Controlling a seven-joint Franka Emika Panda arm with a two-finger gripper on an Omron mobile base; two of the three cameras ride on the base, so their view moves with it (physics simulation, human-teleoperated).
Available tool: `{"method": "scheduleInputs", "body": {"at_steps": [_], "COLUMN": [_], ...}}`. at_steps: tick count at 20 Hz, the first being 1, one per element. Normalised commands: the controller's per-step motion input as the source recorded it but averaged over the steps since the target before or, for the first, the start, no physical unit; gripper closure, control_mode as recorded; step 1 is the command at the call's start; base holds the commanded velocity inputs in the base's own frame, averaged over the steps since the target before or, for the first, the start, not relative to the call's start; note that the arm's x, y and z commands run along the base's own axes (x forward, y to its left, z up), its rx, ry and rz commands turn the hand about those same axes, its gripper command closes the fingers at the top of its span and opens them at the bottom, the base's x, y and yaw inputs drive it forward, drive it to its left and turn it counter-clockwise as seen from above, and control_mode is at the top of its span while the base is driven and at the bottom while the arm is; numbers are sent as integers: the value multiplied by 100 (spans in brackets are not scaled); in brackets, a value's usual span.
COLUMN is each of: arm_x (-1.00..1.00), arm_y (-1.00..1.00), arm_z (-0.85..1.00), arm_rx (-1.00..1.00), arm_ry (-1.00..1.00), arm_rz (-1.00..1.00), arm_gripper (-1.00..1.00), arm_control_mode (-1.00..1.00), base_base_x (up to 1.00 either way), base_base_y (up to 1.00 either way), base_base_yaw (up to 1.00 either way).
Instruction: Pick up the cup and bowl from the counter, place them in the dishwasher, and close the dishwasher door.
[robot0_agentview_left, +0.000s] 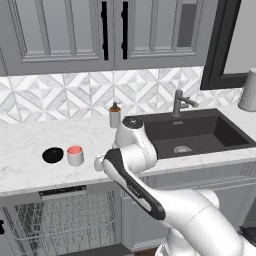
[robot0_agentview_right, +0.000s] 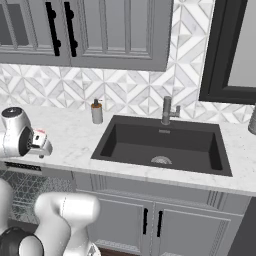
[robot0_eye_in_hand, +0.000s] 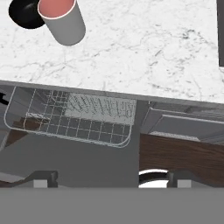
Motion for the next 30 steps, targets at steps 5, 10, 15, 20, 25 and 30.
{"method": "scheduleInputs", "body": {"at_steps": [5, 10, 15, 20, 25, 30], "arm_x": [3, 14, 22, 25, 24, 25], "arm_y": [17, 2, 9, 30, 23, 24], "arm_z": [0, -3, -10, -3, -5, 0], "arm_rx": [0, 0, 0, -2, 0, 0], "arm_ry": [0, 2, 1, 0, 0, 0], "arm_rz": [0, 0, 0, 0, 0, 0], "arm_gripper": [-100, -100, -100, -100, -100, -100], "arm_control_mode": [-100, -100, -100, -100, -100, -100], "base_base_x": [0, 0, 0, 0, 0, 0], "base_base_y": [0, 0, 0, 0, 0, 0], "base_base_yaw": [0, 0, 0, 0, 0, 0]}}
